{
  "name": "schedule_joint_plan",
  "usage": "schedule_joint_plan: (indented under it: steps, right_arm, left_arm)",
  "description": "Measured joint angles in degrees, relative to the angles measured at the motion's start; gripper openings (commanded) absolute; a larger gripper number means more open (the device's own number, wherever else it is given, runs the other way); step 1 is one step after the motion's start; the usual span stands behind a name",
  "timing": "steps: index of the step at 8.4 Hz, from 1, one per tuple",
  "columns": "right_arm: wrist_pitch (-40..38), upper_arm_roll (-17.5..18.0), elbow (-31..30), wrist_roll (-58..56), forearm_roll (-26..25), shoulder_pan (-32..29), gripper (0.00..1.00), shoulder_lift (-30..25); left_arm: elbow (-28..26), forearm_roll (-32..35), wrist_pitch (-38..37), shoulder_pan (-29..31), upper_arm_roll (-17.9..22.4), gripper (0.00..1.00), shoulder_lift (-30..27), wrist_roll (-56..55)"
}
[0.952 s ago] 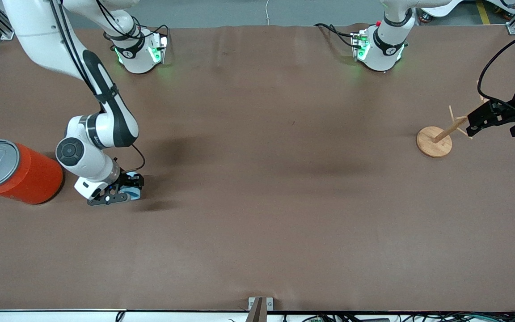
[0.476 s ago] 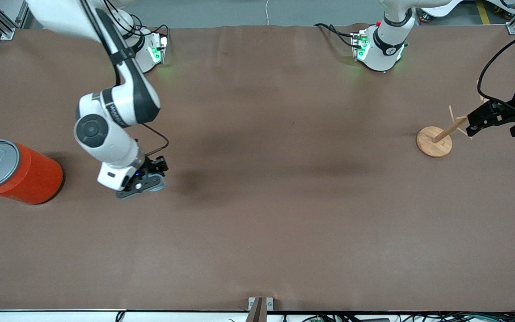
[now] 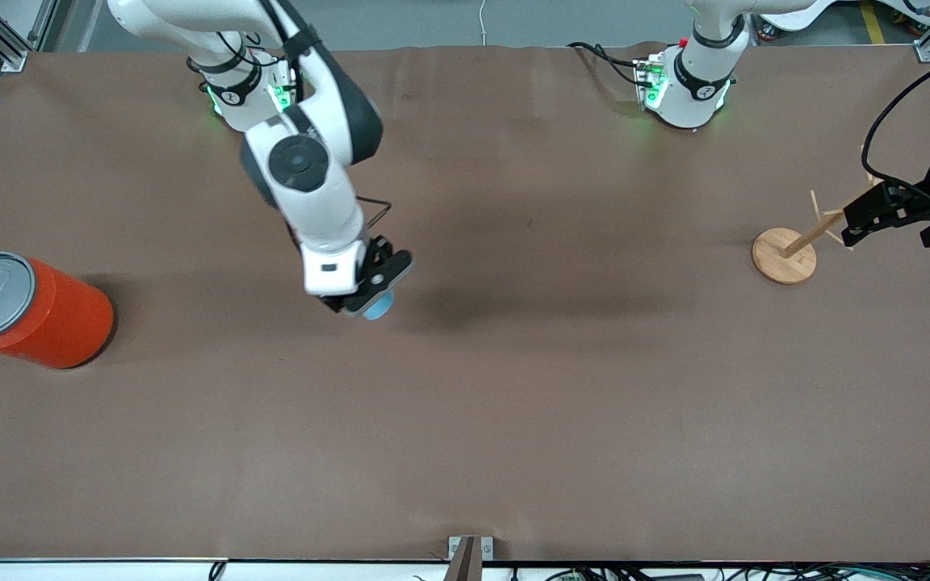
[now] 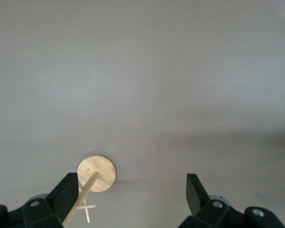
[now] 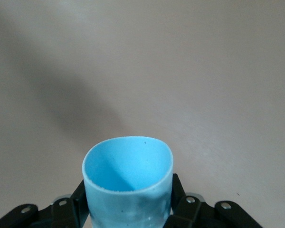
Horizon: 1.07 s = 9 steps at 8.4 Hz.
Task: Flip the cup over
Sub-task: 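Lift the cup with the right gripper and carry it toward the table middle, then tilt the cup sideways with the right gripper while the left gripper approaches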
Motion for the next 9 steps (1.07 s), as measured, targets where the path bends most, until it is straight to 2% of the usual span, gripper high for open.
schedule_joint_plan:
  steps: [2, 4, 7, 9]
  right_arm:
    - [0.3, 0.0, 2.9, -6.7, -0.4, 3.9, 0.25, 3.0]
    - [1.4, 0.0, 7.9, -12.9, -2.2, 7.2, 0.25, 8.4]
    - [11.0, -0.1, 10.5, -14.8, -4.4, 12.3, 0.25, 16.2]
    - [12.6, -0.1, 12.9, -15.2, -6.0, 14.2, 0.25, 19.8]
  left_arm:
    - [0.0, 0.0, 0.0, 0.0, 0.0, 1.00, 0.0, 0.0]
    - [0.0, 0.0, 0.0, 0.0, 0.0, 1.00, 0.0, 0.0]
    - [0.0, 0.1, -0.1, -1.0, -0.1, 1.00, 0.6, 0.0]
    - [0.0, 0.3, -0.2, -1.5, -0.2, 1.00, 1.5, 0.0]
